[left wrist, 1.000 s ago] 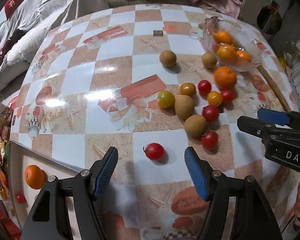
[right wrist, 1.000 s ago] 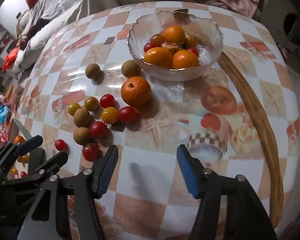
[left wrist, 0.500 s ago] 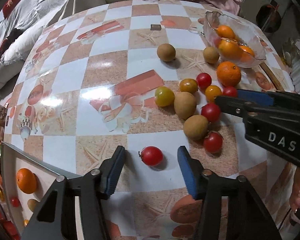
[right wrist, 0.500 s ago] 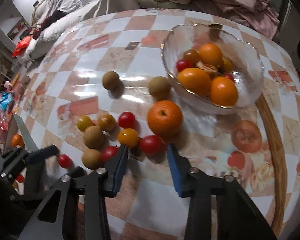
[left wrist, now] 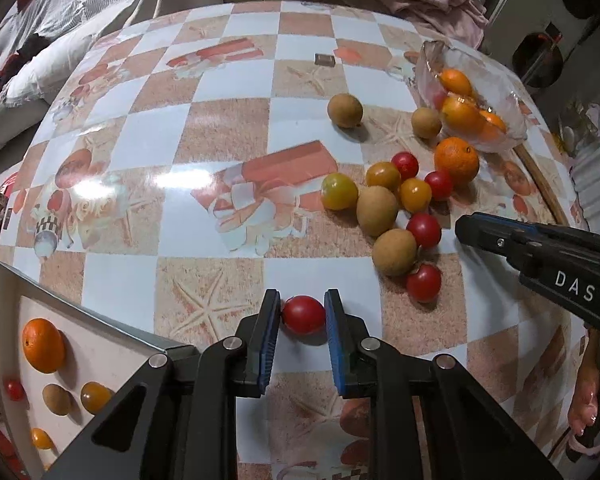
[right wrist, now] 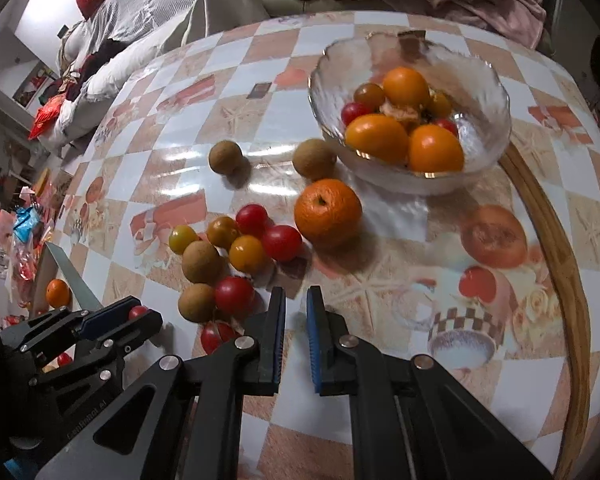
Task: Organize fruits
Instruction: 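Grasp a red cherry tomato with left tool while right tool grasps another red tomato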
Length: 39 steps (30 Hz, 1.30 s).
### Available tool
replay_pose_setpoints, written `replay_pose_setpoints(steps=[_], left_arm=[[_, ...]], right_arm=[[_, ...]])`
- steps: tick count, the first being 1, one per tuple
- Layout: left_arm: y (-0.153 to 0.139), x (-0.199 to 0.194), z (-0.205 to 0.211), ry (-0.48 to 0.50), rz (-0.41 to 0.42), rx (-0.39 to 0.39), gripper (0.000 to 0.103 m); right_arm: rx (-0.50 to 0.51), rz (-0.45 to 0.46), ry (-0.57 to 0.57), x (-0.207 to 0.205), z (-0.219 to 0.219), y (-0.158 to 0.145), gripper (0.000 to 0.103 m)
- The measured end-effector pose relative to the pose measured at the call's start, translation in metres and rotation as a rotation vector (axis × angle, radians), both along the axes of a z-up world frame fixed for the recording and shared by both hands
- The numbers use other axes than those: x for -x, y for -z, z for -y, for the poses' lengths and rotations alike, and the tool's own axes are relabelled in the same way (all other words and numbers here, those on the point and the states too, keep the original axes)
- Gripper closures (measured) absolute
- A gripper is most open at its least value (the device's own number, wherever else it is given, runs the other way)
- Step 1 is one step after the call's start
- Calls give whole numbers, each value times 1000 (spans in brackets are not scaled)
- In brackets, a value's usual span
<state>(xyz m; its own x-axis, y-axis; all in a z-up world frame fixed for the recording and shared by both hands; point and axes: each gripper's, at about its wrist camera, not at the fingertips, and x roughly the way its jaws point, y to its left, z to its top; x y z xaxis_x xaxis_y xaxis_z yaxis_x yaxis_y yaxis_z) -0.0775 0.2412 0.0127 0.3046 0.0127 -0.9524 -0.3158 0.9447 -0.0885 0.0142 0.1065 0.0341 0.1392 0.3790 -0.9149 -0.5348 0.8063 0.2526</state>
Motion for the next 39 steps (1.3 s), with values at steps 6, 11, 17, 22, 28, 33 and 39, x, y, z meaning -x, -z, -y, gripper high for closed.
replay_pose_setpoints(steps=[6,11,17,22,28,33,39], left_arm=[[0,-2,0,4,-1,-7,79],[0,-2,0,5,1,-4,79],[-1,-3,-1,21,3,-19,79],[-1,-4,-12,7,-5,-32,79],[0,-4,-15,2,-4,-30,79],[-1,-4,-16,-1,5,-7,79],[-13,2,-13,15,48,21,79]], right_arm=[[-10,-19,19,-5,0,4,89],[-41,-31,-8,3,2,-2,60],[-78,-46,-47,22,0,-10,52],[-78,-75,-62,25,-10,-5,52],[-38,-74,-112,35,-27,3,68],[-3,-46,-119,37,-33,3,81],[-46,-78,-84,38,-27,-2,81]])
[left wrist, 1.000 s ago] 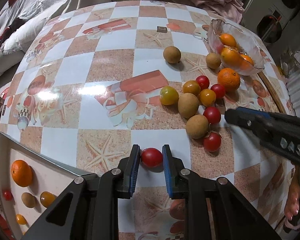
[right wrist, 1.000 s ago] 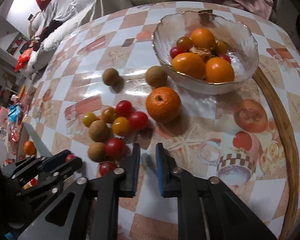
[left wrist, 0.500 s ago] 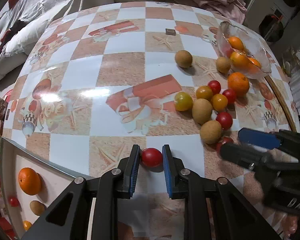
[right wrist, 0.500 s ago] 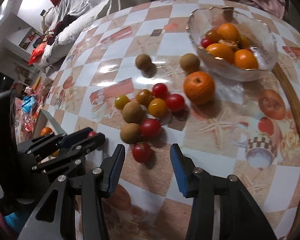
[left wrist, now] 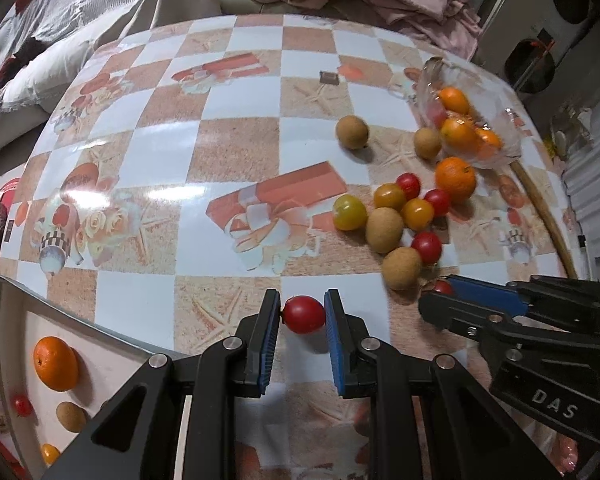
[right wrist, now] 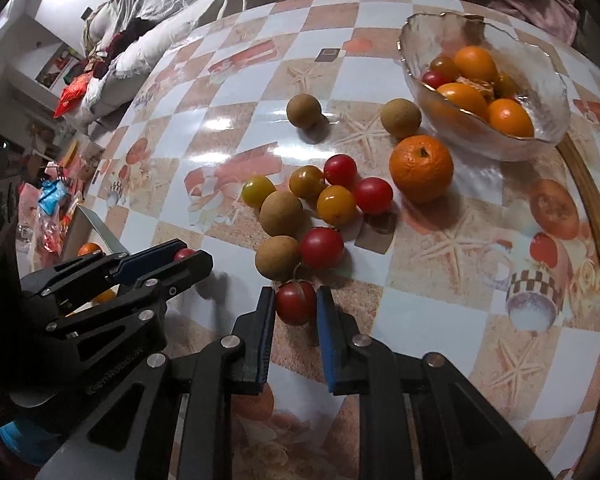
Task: Organize fruits
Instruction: 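Grasp a red cherry tomato with left tool while right tool grasps another red tomato, then carry both red cherry tomatoes over the white tray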
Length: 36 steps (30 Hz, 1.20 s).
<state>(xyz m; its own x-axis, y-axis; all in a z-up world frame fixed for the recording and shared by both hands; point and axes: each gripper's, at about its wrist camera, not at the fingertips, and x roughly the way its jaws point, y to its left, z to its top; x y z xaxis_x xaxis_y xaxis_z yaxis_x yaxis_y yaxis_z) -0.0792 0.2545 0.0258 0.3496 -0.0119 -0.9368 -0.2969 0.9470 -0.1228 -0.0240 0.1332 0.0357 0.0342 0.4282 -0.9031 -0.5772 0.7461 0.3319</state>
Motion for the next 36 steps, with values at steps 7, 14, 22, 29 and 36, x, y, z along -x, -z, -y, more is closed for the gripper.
replay_pose_setpoints(steps=[7,14,22,29,36], left_arm=[[-27,11,-1,-7,47,19,79],[-53,38,-14,-41,81,22,79],[-72,100,-45,-131,81,10,79],[-75,175,-80,-250,39,-11,79],[-60,239,-104,-354,-29,-34,79]], right_arm=[[-11,-20,33,3,9,-8,81],[-24,-5,10,17,2,-27,81],[-49,3,-76,51,-31,-49,81],[-62,-16,-180,95,-76,-55,81],[-55,-47,-308,143,-130,-48,81]])
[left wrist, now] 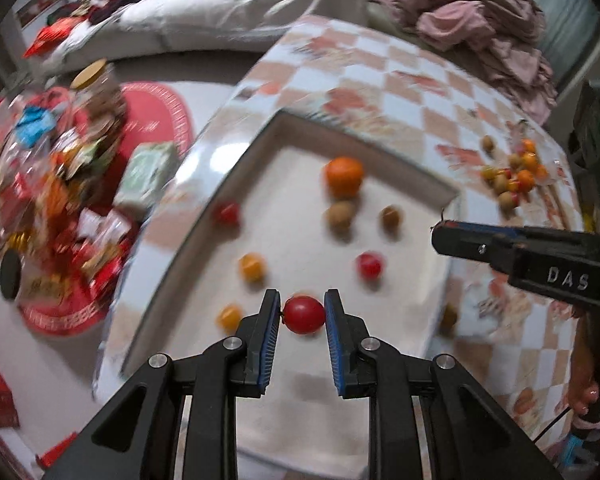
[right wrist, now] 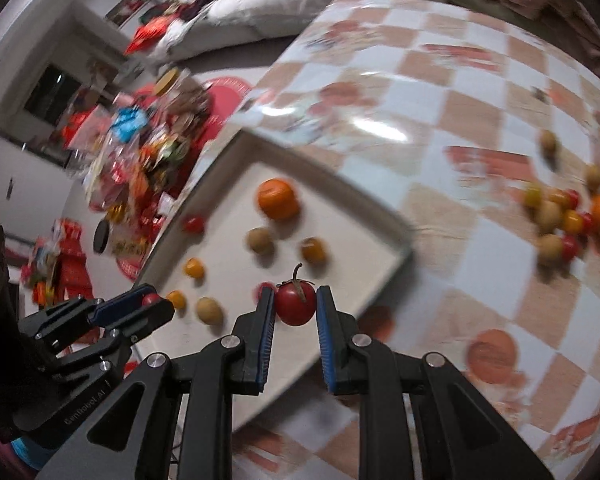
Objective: Organize fruits
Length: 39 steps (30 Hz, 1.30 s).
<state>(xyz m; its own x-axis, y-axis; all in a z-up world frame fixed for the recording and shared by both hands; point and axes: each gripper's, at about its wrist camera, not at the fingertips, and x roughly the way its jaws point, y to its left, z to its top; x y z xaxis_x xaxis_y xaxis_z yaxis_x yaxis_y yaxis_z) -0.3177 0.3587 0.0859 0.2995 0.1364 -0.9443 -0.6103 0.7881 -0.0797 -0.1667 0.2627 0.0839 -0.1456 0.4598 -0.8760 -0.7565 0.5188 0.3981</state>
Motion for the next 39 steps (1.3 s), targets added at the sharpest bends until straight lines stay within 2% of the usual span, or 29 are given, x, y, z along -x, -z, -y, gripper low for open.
replay_pose_setpoints(steps=[5,11,16,22,23,24,25,27,30,33,35,38,39], left_arm=[[22,29,-8,-49,-49,12,79],[50,39,-11,-62,-108,28,79],[60,39,-11,-52,-132,34,79],[65,38,-8,-29,-160,31,77],[65,38,-8,-29,-167,24,68],[64,39,-9,-30,-172,20,37],[63,39,-9,-32,-167,21,25],[57,42,-9,-31,-142,-9,22],[58,40,-7,-8,-156,3,22],[56,39,-5,0,-159,21,22],[52,39,-4,3,-152,30,21],[50,37,-3,17,-171,42,21],[50,36,-2,18,-182,42,21]], right_arm=[[43,-17,-78,33,-28,17,81],[139,5,-111,58,-39,44,81],[200,50,-133,68,-41,57,81],[219,74,-147,72,-43,61,80],[220,75,-147,72,-43,60,80],[219,73,-146,72,-42,60,79],[218,71,-145,72,-43,60,79],[215,62,-139,71,-43,59,78],[209,55,-132,71,-41,56,74],[195,53,-119,70,-36,48,63],[182,64,-104,69,-33,39,45],[171,70,-93,70,-31,26,27],[171,68,-89,70,-31,23,25]])
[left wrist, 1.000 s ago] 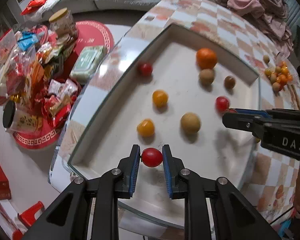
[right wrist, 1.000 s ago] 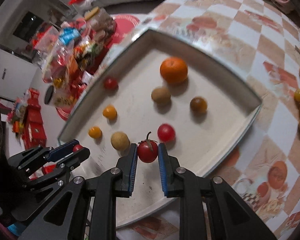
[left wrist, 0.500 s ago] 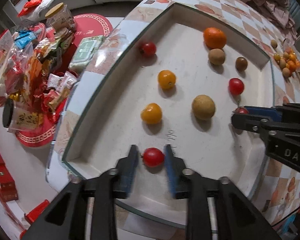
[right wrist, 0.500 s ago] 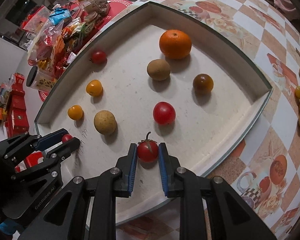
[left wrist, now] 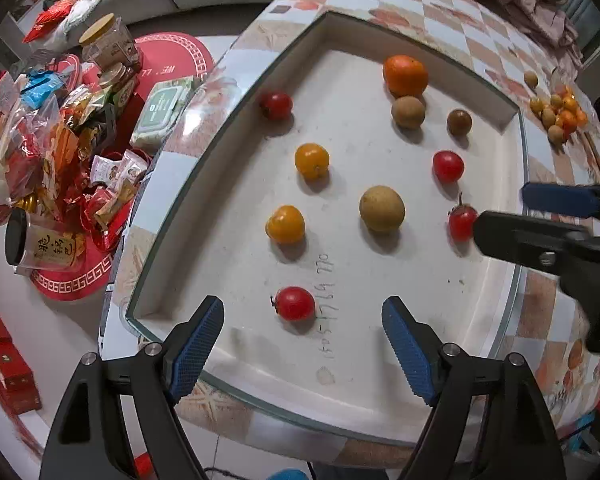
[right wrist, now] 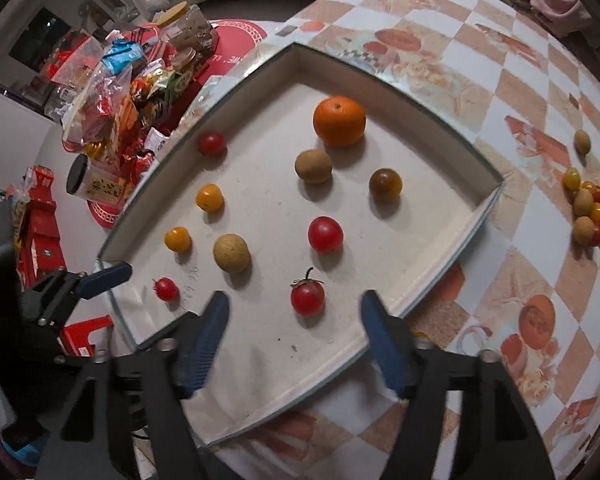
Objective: Organize fruits
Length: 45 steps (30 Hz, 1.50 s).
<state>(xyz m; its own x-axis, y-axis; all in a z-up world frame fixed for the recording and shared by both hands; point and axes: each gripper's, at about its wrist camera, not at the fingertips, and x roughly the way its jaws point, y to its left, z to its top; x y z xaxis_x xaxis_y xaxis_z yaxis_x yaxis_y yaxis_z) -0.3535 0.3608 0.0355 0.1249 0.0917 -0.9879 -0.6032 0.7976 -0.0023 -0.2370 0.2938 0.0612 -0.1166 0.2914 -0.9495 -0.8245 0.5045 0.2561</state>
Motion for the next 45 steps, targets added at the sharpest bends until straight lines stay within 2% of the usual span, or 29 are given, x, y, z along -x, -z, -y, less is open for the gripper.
replay_pose_setpoints(steps=[5,7,9,12,19,25,35,45], left_arm=[[-4,0,3,14,-17,0,20],[-4,1,5,22,-32,-4,3],[-7,2,7,31,-30,-14,0],[-13,5,9,44,-36,-35,0],[-30,9,6,27,-79,-60,0],[-44,9,6,43,-76,9,0],[-69,4,21,169,-95,20,0],[-84,4,28,214,-69,10,0]], right_arm=[[28,15,32,1,2,-9,21],[40,18,62,0,7,-10,18],[53,24,85,-2,10,-11,16],[67,33,113,-5,19,-15,0],[138,39,137,-4,36,-25,0],[164,59,122,8,45,-44,0],[165,43,151,23,53,-65,0],[156,68,197,16,55,-79,0]])
